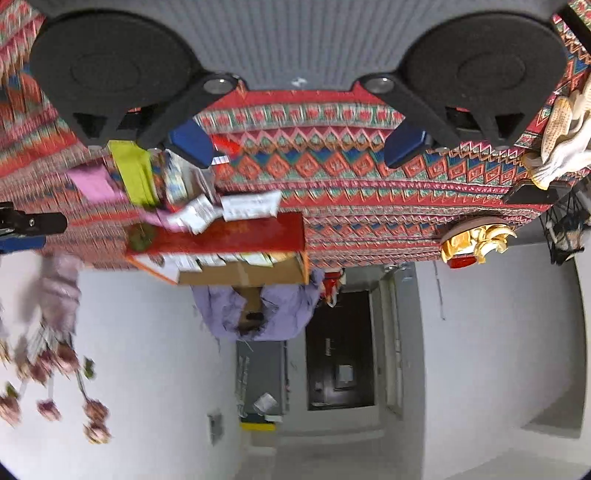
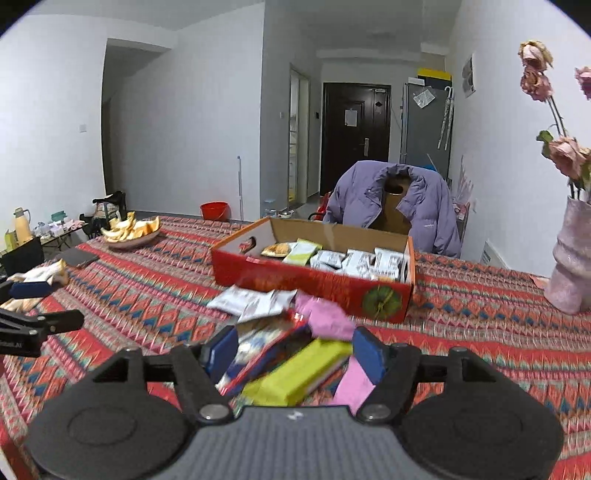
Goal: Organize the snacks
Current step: 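Move both tools back toward the snack pile, then grasp a white packet with the left tool while the right tool grasps another white packet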
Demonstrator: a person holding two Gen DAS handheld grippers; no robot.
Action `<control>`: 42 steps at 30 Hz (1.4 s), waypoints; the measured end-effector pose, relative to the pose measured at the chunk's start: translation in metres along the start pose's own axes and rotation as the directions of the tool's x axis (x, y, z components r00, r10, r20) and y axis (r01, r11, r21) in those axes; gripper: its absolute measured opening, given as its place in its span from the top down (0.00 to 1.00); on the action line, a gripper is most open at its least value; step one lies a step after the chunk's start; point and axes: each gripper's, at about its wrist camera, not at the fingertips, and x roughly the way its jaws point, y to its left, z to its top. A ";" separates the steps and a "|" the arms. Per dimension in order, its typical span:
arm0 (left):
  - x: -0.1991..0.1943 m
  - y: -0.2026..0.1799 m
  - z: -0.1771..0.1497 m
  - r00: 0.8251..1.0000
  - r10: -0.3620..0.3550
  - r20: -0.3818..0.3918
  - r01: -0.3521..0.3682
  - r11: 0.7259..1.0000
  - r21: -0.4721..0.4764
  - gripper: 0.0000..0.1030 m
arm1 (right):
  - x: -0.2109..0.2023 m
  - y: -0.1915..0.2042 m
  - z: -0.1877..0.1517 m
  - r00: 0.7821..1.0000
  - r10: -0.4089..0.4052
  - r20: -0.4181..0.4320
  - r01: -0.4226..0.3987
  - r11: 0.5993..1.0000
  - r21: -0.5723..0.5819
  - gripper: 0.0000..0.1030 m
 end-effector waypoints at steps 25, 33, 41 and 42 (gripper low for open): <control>0.067 -0.007 0.018 0.998 -0.038 -0.041 0.043 0.992 0.119 0.01 | 0.050 0.017 -0.006 0.999 -0.030 -0.022 0.031 0.999 0.042 0.26; 0.144 0.016 0.045 0.993 -0.079 -0.092 0.104 0.945 0.311 0.00 | 0.147 0.047 0.027 0.999 -0.001 -0.053 -0.003 0.997 -0.082 0.28; 0.209 0.011 0.044 0.970 -0.164 -0.177 0.216 0.920 0.329 0.00 | 0.212 0.056 0.027 0.992 -0.050 -0.119 0.030 0.987 -0.160 0.53; 0.216 0.008 0.044 0.962 -0.178 -0.206 0.241 0.910 0.338 0.00 | 0.209 0.054 0.026 0.994 -0.040 -0.103 0.023 0.988 -0.154 0.56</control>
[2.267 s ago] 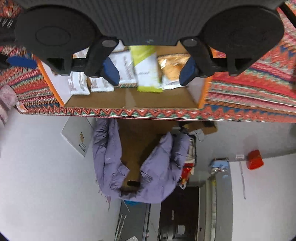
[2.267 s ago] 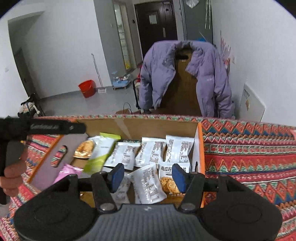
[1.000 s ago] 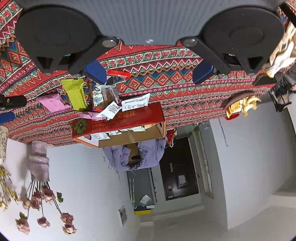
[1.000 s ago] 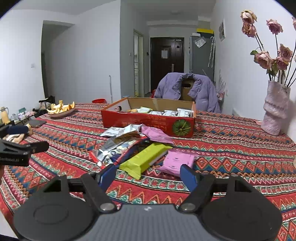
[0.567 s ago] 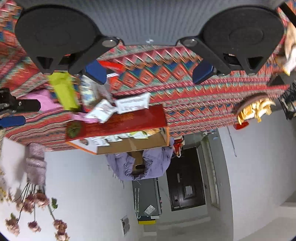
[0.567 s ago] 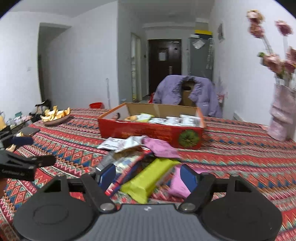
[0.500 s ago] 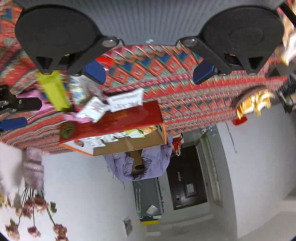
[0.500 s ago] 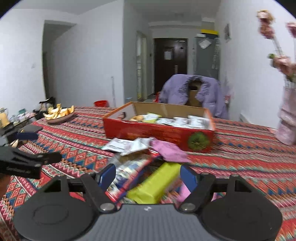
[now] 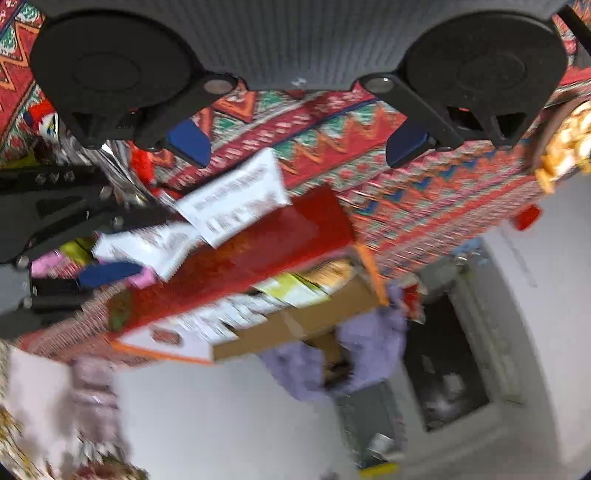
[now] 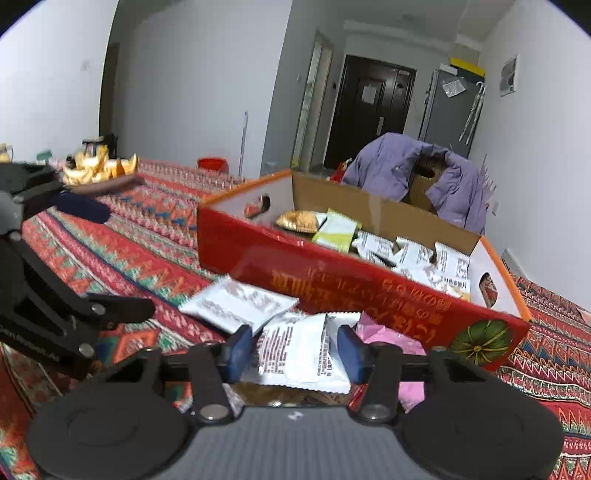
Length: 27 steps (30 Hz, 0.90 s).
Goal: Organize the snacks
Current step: 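Grasp a white packet with the left tool while the right tool grasps another white packet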
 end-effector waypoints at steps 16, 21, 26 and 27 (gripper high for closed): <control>0.071 -0.022 0.026 0.993 -0.060 -0.098 0.036 0.973 -0.227 0.01 | -0.068 -0.073 -0.024 0.993 0.037 0.116 -0.070 0.954 0.293 0.59; 0.070 -0.024 0.029 0.996 -0.058 -0.064 0.039 0.966 -0.255 0.34 | -0.067 -0.079 -0.032 0.993 0.044 0.113 -0.078 0.946 0.313 0.59; 0.061 -0.013 0.031 0.997 -0.041 -0.069 0.018 0.955 -0.296 0.61 | -0.074 -0.080 -0.038 0.992 0.044 0.119 -0.082 0.937 0.338 0.59; 0.057 -0.011 0.030 0.997 -0.040 -0.072 0.016 0.950 -0.313 0.64 | -0.077 -0.080 -0.039 0.992 0.042 0.121 -0.081 0.937 0.340 0.59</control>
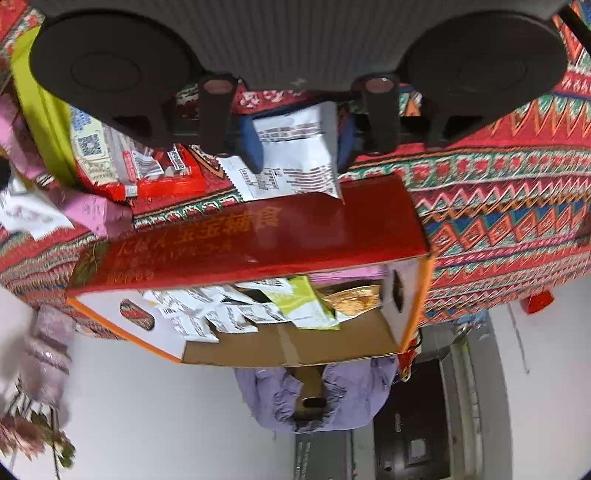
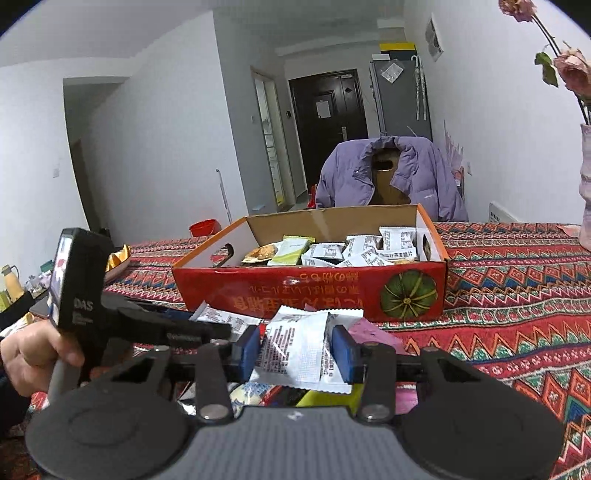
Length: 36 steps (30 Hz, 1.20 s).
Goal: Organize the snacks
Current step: 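Grasp a white packet with the left tool while the right tool grasps another white packet, then carry both white packets into the box and open both tools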
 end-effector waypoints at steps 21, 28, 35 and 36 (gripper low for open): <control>-0.185 -0.032 -0.094 0.981 0.080 0.174 -0.057 0.990 -0.131 0.93 | -0.085 0.038 -0.040 1.000 0.012 -0.028 -0.013 0.998 -0.053 0.59; -0.218 -0.042 -0.120 0.977 0.106 0.187 -0.078 0.986 -0.150 0.95 | -0.117 0.044 -0.056 1.000 0.009 -0.024 -0.010 0.999 -0.053 0.59; -0.240 -0.045 -0.130 0.974 0.102 0.201 -0.067 0.982 -0.174 0.96 | -0.141 0.037 -0.061 1.000 -0.014 0.004 0.014 0.999 -0.037 0.59; -0.243 -0.046 -0.129 0.973 0.106 0.207 -0.070 0.982 -0.174 0.96 | -0.141 0.035 -0.061 1.000 -0.016 0.005 0.016 0.999 -0.033 0.59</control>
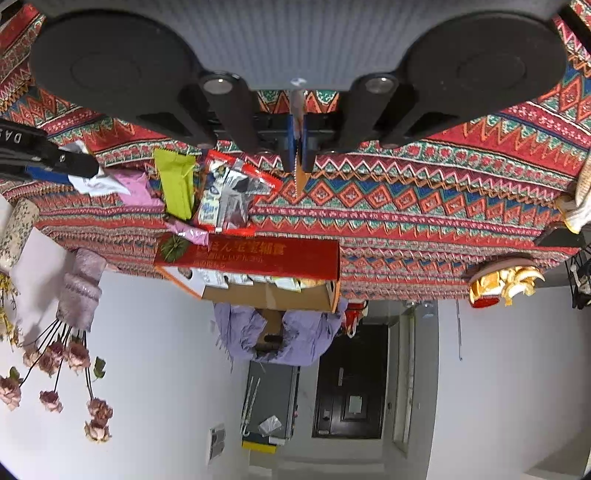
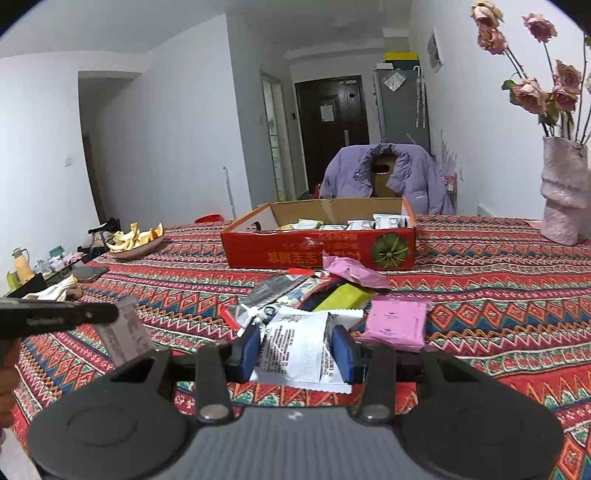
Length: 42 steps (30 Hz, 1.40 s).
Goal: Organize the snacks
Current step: 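Carry both white packets into the box and open both tools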
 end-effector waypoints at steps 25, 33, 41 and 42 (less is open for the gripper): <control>0.132 -0.017 0.179 0.992 -0.089 0.090 0.084 0.995 0.057 0.95 | 0.133 -0.084 0.144 0.998 0.050 0.033 -0.050 0.999 0.001 0.60; 0.242 -0.018 0.199 0.997 -0.078 -0.018 0.077 0.997 -0.010 0.95 | 0.239 -0.118 0.162 0.999 0.004 -0.051 -0.002 0.999 0.037 0.60; 0.291 -0.008 0.186 0.998 -0.045 -0.049 0.043 0.998 -0.051 0.95 | 0.283 -0.119 0.146 0.994 -0.048 -0.098 0.049 0.999 0.001 0.58; 0.296 -0.007 0.184 0.998 -0.046 -0.051 0.044 0.998 -0.041 0.95 | 0.286 -0.119 0.144 0.994 -0.057 -0.098 0.056 0.998 -0.006 0.56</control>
